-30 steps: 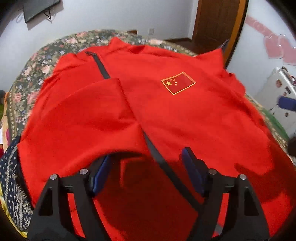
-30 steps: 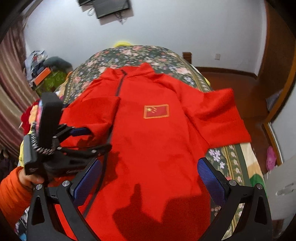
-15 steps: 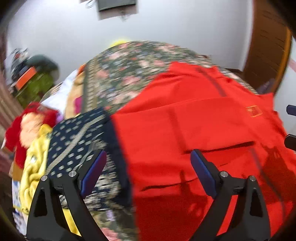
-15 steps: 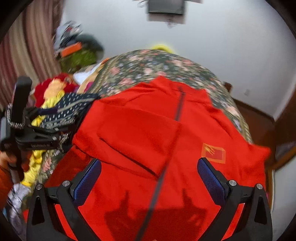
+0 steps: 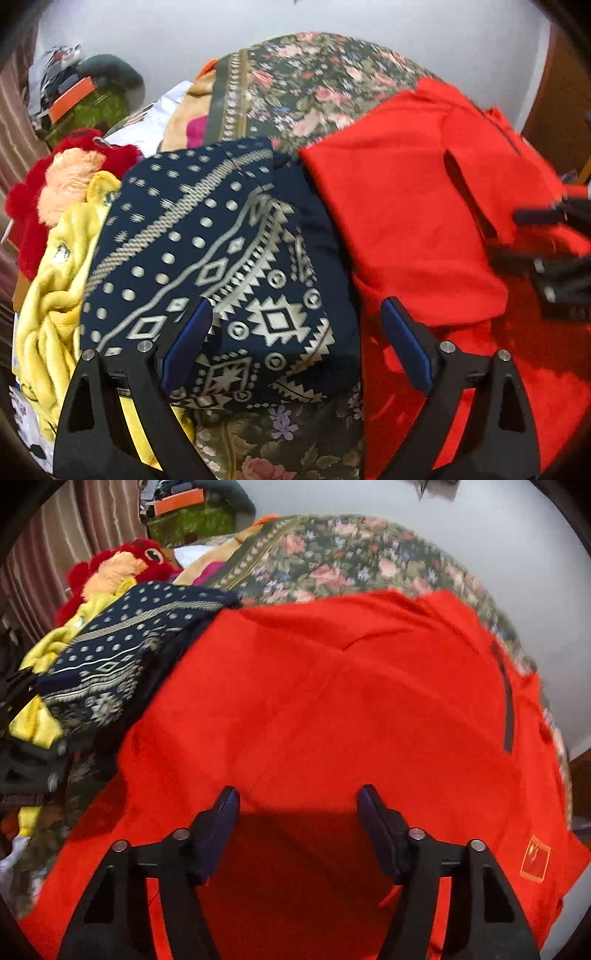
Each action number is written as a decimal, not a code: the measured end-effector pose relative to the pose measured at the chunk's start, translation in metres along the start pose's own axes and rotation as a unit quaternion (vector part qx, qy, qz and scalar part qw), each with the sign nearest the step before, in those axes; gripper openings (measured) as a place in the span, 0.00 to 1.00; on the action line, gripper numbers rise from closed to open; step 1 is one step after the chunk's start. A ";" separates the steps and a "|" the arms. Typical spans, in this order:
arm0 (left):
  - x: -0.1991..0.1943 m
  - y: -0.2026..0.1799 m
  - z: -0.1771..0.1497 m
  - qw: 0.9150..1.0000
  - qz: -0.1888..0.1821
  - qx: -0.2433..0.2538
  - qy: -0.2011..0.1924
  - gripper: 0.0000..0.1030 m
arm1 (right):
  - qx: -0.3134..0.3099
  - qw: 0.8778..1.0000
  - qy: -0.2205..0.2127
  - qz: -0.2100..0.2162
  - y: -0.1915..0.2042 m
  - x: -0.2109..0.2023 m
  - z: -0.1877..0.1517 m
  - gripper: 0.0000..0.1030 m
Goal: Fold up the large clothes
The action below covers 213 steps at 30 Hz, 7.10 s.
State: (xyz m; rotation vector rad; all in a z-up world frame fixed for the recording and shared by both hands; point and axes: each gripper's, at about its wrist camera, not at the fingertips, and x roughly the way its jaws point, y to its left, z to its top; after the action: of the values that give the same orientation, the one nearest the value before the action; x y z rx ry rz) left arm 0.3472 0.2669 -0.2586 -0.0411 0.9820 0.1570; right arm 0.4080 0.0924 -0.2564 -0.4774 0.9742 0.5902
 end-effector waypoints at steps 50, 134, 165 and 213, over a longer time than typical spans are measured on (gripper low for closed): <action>0.044 -0.068 0.010 0.996 0.066 -0.027 0.050 1.00 | 0.155 0.958 0.028 -0.237 -0.240 -0.073 -0.167 0.80; -0.062 -0.133 -0.006 0.998 -0.058 0.039 0.002 0.97 | 0.253 0.963 0.089 -0.002 -0.160 -0.050 -0.125 0.08; -0.097 -0.473 0.062 0.929 -0.136 0.338 -0.055 0.97 | 0.399 0.912 -0.073 -0.064 -0.337 -0.248 -0.282 0.08; -0.027 -0.117 0.018 0.996 -0.087 -0.006 0.017 0.08 | 0.204 0.974 0.042 -0.089 -0.247 -0.068 -0.160 0.08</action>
State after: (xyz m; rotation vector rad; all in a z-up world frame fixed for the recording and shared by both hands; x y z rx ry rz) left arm 0.3653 0.1505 -0.2301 -0.1407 1.0067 0.0013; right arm 0.4412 -0.2078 -0.2465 -0.2185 1.0880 0.1993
